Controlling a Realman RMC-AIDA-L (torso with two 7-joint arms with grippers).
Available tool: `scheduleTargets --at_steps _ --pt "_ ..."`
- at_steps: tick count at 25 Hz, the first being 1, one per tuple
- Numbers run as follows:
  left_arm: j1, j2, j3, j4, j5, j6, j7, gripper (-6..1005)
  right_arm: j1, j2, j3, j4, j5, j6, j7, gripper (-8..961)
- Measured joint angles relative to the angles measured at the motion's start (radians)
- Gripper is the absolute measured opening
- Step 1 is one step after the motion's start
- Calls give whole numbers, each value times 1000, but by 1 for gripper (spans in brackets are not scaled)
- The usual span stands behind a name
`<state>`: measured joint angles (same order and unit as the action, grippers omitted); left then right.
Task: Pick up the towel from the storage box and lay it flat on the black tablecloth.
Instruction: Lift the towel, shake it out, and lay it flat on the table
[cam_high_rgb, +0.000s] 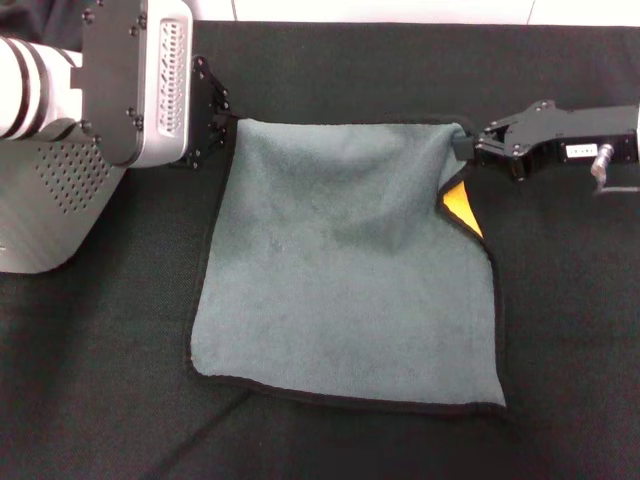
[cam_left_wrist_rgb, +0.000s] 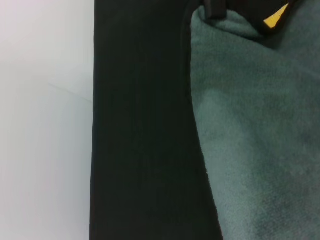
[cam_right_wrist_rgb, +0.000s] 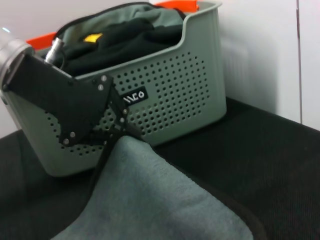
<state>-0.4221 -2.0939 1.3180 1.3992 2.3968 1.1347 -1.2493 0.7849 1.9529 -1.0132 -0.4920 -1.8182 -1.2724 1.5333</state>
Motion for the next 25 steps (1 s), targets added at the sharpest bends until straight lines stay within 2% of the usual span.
scheduleTargets --at_steps 5,10,15,25 --pt "-17 0 4 -41 19 -27 3 92 60 -8 -3 37 -52 45 31 11" --pt "-20 1 32 -69 44 -73 -3 91 92 1 -19 39 -136 108 96 11" --pt "-20 1 37 -70 49 -76 -6 90 100 3 -25 40 -165 128 121 11" --pt "-21 0 38 -95 50 -95 -6 87 92 -10 -17 31 -163 111 131 12"
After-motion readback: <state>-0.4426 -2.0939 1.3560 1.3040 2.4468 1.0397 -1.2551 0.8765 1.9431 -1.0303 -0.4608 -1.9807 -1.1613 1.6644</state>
